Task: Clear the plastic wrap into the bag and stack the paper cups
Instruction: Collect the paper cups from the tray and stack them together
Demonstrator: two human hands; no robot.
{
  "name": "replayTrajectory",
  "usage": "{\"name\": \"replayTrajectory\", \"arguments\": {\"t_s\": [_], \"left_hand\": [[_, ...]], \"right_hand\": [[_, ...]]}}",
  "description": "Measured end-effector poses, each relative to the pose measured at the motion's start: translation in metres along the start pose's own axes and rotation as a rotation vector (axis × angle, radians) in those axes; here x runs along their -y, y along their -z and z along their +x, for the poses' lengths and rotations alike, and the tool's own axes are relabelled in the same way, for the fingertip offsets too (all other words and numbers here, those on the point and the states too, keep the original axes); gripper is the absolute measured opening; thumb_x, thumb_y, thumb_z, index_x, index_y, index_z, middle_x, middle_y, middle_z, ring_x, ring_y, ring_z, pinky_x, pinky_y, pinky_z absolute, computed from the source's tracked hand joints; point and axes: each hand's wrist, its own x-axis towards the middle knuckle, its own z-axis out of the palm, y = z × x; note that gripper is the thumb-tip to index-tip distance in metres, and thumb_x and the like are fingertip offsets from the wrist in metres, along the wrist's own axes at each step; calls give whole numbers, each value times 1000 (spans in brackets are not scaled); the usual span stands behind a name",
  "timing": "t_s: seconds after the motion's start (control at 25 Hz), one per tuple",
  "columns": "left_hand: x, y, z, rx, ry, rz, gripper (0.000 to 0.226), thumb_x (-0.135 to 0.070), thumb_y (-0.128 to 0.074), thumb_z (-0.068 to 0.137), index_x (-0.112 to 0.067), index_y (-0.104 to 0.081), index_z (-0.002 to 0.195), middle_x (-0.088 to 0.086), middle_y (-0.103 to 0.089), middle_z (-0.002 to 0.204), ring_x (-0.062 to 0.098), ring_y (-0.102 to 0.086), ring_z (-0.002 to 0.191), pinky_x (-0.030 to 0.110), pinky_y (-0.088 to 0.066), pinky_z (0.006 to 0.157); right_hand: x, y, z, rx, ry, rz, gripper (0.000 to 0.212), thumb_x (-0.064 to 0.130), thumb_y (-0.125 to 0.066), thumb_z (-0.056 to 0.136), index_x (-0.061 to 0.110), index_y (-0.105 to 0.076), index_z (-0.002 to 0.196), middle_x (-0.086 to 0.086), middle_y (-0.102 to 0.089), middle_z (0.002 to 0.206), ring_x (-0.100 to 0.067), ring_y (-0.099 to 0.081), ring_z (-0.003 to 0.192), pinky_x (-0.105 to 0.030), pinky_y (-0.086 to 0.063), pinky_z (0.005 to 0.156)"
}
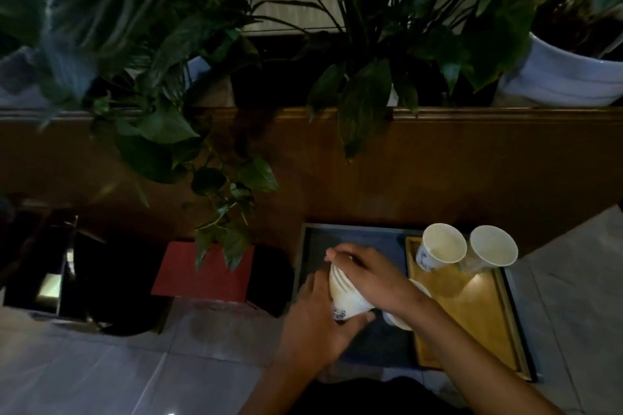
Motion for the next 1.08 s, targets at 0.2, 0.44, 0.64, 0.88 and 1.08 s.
{"name": "replayTrajectory", "arguments": {"t_s": [0.2, 0.44, 0.64, 0.88, 1.08], "left_hand": [[6, 0, 7, 6, 15, -10, 90, -77, -71, 60, -51, -28, 135, -32, -47, 122, -9, -51, 107, 21, -49, 87], [8, -23, 6, -5, 152, -80, 87, -73, -76, 54, -55, -26, 123, -18, -61, 121, 5, -62, 110, 30, -55, 87], [18, -30, 13, -12, 227, -51, 103, -73, -74, 50, -41, -26, 135, -17, -61, 111, 2, -62, 104, 22, -51, 83], [38, -56, 12, -63, 254, -239, 86, -44, -80, 52, -46, -41, 129, -5, -68, 116, 10, -64, 110, 30, -54, 93], [57, -77, 11, 58, 450, -461, 35, 0, -55, 88, -5, -63, 122, 5, -71, 115, -3, -65, 84, 18, -55, 79]], "right_hand": [[6, 3, 20, 33, -10, -111, 60, 84, -38, 79, 35, -72, 90, 14, -73, 86, 3, -64, 80, -26, -45, 71], [-3, -11, 39, -13, -98, -335, 73, 77, -35, 87, 21, -55, 45, 6, -52, 43, -11, -55, 52, -30, -36, 55], [-5, -26, 40, -65, -30, -456, 57, 65, -33, 92, 22, -60, 66, 2, -60, 68, -21, -66, 77, -35, -49, 71], [-19, -49, 38, -167, 52, -653, 61, 60, -32, 96, 15, -71, 88, -8, -70, 85, -25, -68, 80, -39, -55, 75], [-38, -87, 32, -239, 63, -789, 61, 59, -28, 95, 15, -69, 88, -12, -72, 86, -32, -69, 82, -37, -52, 67]]}}
